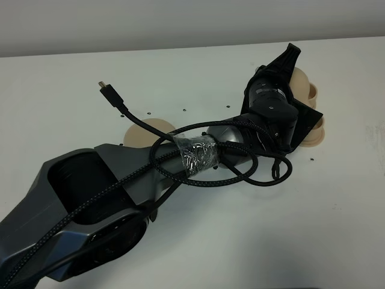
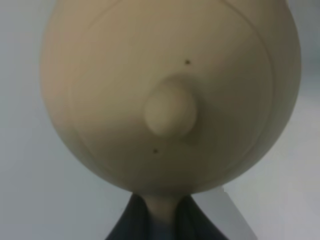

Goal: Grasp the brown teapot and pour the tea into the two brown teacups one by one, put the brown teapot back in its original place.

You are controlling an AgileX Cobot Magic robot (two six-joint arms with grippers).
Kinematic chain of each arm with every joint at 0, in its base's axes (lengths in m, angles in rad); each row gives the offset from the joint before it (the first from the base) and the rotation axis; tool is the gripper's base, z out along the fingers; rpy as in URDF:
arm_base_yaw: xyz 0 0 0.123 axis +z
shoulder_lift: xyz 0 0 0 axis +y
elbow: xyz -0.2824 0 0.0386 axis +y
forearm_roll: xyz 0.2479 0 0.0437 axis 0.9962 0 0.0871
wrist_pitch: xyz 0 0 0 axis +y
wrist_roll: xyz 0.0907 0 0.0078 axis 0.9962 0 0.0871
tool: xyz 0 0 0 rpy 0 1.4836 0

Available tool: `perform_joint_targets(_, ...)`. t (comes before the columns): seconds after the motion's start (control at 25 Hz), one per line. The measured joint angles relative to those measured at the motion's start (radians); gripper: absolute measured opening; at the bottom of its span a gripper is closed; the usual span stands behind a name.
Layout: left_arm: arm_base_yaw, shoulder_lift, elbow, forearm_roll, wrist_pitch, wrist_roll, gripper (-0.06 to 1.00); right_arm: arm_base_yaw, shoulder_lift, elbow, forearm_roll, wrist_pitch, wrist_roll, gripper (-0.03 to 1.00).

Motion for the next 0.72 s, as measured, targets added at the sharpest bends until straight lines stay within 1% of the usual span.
perform_joint_targets(0.36, 0.0, 0.0, 0.0, 0.057, -0.004, 0.001, 0.13, 0.0, 0.0, 0.0, 0.0, -0.001, 0.0, 0.33)
perform_joint_targets(0.52, 0.0, 0.0, 0.0, 0.062, -0.013, 0.002, 0.13, 0.0, 0.0, 0.0, 0.0, -0.001, 0.0, 0.33)
perform_joint_targets(0.72, 0.0, 0.0, 0.0, 0.065, -0.026, 0.026, 0.13, 0.0, 0.0, 0.0, 0.0, -0.001, 0.0, 0.33)
